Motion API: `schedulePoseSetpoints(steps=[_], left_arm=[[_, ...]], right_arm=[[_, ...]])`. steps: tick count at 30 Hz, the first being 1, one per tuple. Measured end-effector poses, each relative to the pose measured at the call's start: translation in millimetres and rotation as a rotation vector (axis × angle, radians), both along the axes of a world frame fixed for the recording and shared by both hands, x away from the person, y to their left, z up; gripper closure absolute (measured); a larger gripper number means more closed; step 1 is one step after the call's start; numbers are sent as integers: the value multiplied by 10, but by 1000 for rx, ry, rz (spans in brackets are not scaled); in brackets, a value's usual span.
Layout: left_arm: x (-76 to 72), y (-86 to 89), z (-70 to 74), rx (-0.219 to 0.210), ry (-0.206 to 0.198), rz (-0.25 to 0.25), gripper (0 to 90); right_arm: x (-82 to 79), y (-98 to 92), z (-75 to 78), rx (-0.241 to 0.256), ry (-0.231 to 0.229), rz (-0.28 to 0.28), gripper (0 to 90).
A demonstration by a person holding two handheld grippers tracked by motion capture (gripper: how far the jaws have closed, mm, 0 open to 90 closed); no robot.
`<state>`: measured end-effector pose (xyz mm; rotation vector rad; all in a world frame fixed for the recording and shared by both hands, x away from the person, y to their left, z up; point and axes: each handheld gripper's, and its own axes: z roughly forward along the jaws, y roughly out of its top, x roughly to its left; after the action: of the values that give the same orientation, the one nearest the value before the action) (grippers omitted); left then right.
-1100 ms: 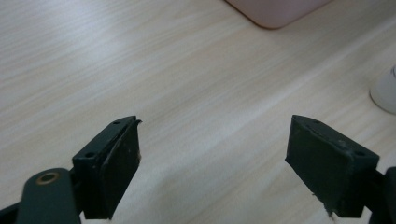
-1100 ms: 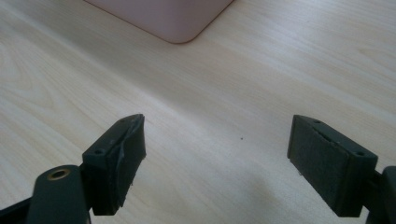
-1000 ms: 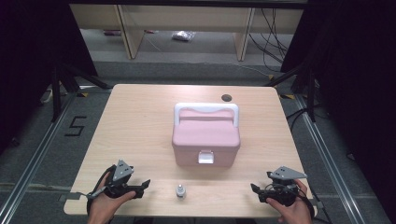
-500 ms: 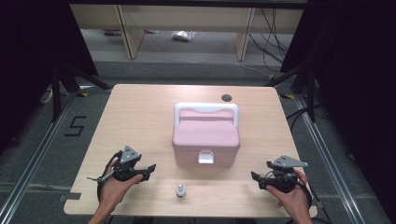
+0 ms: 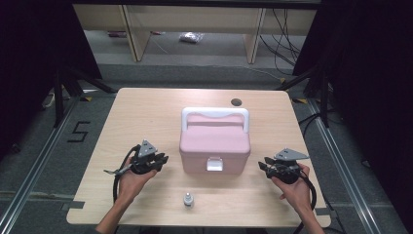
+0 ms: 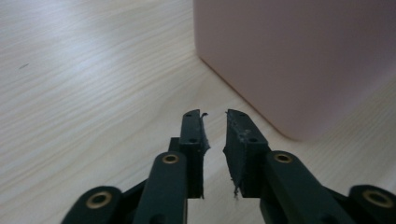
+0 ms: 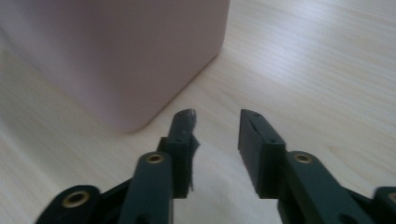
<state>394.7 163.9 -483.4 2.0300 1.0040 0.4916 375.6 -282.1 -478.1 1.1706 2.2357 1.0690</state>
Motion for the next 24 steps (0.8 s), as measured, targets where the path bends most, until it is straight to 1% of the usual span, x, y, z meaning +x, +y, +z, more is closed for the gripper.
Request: schedulePoseSetpoints(steps=[1,2,3,4,5,6,7,8,9,10,11,12,13,14,15,16,17,18,19,20,22,23,24], left_arm=[[19,-29,0,5,-5,-9,813],[47,-95,1,13,-6,-14,849],[47,-95,1,13,-6,-14,868],[65,-125,-2,15,-7,-23,868],[84,-162,-8,20,-8,-32,894],[115,-215,-18,25,-15,-40,895],[115,-215,-18,25,-15,-40,896],[128,-232,-20,19,-10,-43,897],[148,-276,-28,0,-12,-44,898],[148,-276,-28,0,-12,-44,898],[152,-289,-24,8,-10,-49,898],[158,-308,-23,7,-13,-60,899],[157,-319,-15,14,-13,-61,899],[163,-331,-12,3,-10,-66,899],[162,-360,-10,-9,-15,-62,899],[162,-360,-10,-9,-15,-62,899],[172,-374,-8,10,-15,-80,899],[172,-382,-11,15,-19,-75,899],[178,-382,-17,5,-17,-73,899],[181,-379,-19,0,-17,-73,899],[184,-376,-18,-8,-6,-73,899],[183,-376,-18,-8,-6,-72,898],[180,-380,-23,-8,-15,-71,898]], right_arm=[[10,30,3,19,2,-17,746],[48,70,15,34,0,-22,803],[94,69,13,28,-28,5,825],[94,69,13,28,-28,5,825],[130,126,9,52,-10,11,863],[149,148,7,49,-4,19,882],[149,148,7,49,-4,19,882],[183,191,0,59,-6,17,900],[205,203,1,68,-11,32,900],[205,203,1,68,-11,32,900],[237,238,15,58,-24,40,900],[257,250,26,59,-26,47,900],[257,274,32,68,-14,42,900],[284,275,28,59,-36,58,900],[292,287,24,70,-35,63,900],[292,287,24,70,-35,63,900],[280,316,28,80,-16,53,900],[286,324,22,81,-16,55,900],[294,333,12,88,-16,60,900],[295,338,9,84,-25,61,900],[287,358,20,91,-17,61,900],[286,360,23,86,-14,66,900],[289,363,16,93,-17,66,900]])
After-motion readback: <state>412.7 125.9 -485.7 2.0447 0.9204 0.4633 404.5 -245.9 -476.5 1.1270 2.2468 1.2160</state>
